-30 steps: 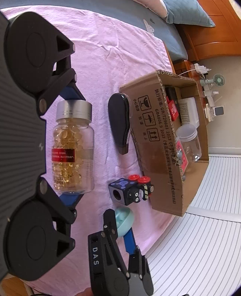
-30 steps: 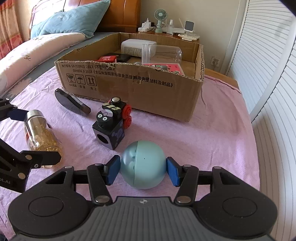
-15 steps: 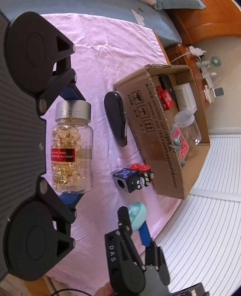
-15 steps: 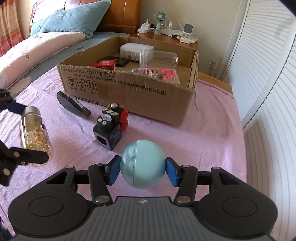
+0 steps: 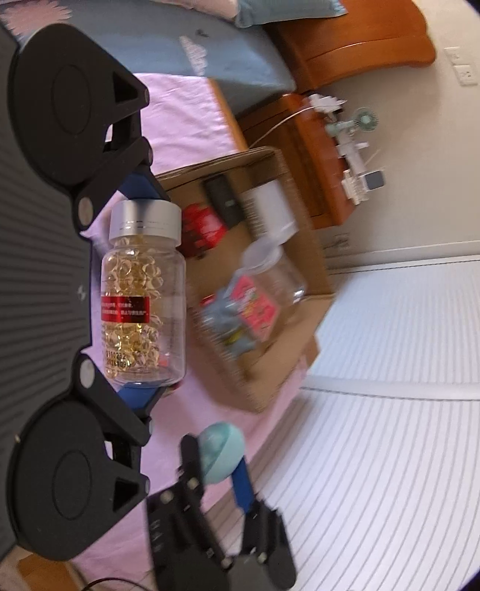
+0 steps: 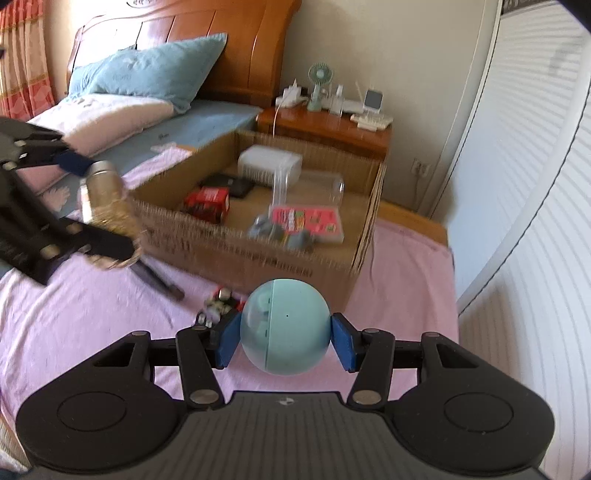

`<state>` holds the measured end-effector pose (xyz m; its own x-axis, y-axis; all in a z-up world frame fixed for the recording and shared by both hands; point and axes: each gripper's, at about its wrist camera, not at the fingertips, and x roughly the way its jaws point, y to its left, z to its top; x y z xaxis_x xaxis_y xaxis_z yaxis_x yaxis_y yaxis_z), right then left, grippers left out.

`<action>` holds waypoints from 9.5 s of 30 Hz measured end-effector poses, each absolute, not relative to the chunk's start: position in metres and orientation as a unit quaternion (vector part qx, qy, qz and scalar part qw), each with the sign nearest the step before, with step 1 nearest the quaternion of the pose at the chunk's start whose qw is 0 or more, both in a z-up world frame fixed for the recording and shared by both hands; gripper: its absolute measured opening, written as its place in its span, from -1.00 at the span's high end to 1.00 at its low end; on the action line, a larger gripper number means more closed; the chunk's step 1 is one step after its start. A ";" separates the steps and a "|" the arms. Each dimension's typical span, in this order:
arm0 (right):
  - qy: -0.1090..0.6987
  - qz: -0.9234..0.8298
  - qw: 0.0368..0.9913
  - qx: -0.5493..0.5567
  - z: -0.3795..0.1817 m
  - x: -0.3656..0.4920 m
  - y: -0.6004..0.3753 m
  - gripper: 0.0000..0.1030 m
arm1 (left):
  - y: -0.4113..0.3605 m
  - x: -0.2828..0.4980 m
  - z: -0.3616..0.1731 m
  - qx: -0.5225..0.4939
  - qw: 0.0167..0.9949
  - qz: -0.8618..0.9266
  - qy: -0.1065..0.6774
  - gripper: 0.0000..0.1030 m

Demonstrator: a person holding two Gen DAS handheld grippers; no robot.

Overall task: Organize rigid objects
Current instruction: 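Drop the capsule bottle into the box with the left tool while the right tool carries the ball, then lower the blue ball into the box and open the right tool, then move the right tool to the red-wheeled toy robot while the left tool approaches the black oval case, then close the left tool on the black oval case while the right tool grasps the toy robot, then drop the oval case into the box with the left tool while the right tool carries the robot there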

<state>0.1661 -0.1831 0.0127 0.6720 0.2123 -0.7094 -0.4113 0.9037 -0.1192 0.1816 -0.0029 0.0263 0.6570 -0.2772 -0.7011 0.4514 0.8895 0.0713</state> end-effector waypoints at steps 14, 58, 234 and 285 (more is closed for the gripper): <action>0.343 0.173 0.913 -0.133 0.030 0.196 -0.181 -0.12 | 0.002 0.253 0.006 0.063 0.903 -0.138 0.403 -0.84; 0.399 0.179 0.892 -0.113 0.021 0.290 -0.089 -0.67 | 0.059 0.140 0.038 0.085 0.913 -0.148 0.369 -0.98; 0.404 0.143 0.895 -0.125 -0.070 0.200 -0.128 -0.28 | 0.039 0.162 -0.086 -0.002 0.920 -0.027 0.390 -0.74; 0.417 0.146 0.890 -0.110 -0.059 0.189 -0.145 -0.09 | 0.034 0.137 -0.077 0.051 0.912 -0.080 0.400 -0.72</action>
<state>0.1894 -0.1447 -0.0587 0.6092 0.1691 -0.7748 -0.3520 0.9331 -0.0731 0.1365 0.0341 -0.0767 0.6678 -0.1045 -0.7370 0.1855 0.9822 0.0289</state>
